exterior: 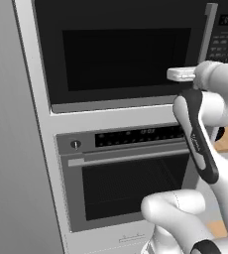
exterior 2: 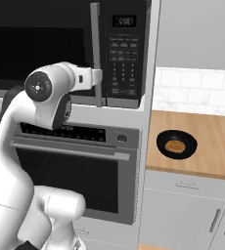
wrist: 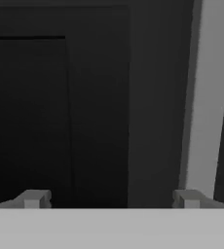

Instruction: Open the microwave, place the bowl with waffle inside the microwave, then close the microwave door and turn it on.

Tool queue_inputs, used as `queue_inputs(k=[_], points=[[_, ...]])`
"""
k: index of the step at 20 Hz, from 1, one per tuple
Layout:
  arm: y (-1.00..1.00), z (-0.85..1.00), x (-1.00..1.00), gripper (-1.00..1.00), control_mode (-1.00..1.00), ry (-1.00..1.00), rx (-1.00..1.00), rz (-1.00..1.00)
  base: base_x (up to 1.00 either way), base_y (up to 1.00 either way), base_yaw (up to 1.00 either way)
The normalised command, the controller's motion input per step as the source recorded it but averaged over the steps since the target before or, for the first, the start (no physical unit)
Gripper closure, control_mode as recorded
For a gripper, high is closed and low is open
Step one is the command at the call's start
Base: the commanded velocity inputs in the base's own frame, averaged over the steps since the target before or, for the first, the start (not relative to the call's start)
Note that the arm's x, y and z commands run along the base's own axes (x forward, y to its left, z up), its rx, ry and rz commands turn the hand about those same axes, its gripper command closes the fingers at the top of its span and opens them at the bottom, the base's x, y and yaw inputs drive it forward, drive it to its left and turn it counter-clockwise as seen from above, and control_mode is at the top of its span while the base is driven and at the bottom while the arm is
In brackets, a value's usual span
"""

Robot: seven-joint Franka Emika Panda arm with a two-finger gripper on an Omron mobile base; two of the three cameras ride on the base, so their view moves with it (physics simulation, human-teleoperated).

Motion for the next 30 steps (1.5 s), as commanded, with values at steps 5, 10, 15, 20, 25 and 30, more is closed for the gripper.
queue_inputs(k=[5, 10, 15, 20, 25, 30], points=[[-0.66, 0.02, 0.04, -1.0, -1.0, -0.21, 0.0, 0.0, 0.0, 0.0, 0.0], [-0.46, 0.0, 0.27, -1.0, -1.0, -0.27, 0.0, 0.0, 0.0, 0.0, 0.0], [-0.08, 0.0, 0.49, -1.0, -1.0, -0.04, 0.05, 0.0, 0.0, 0.0, 0.0], [-0.11, 0.0, 0.59, -1.0, -1.0, 0.0, 0.08, 0.0, 0.0, 0.0, 0.0], [0.01, 0.01, 0.07, -1.0, -1.0, 0.0, 0.0, 0.0, 0.0, 0.0, 0.0], [0.15, 0.0, -0.02, -1.0, -1.0, -0.01, 0.0, 0.0, 0.0, 0.0, 0.0]])
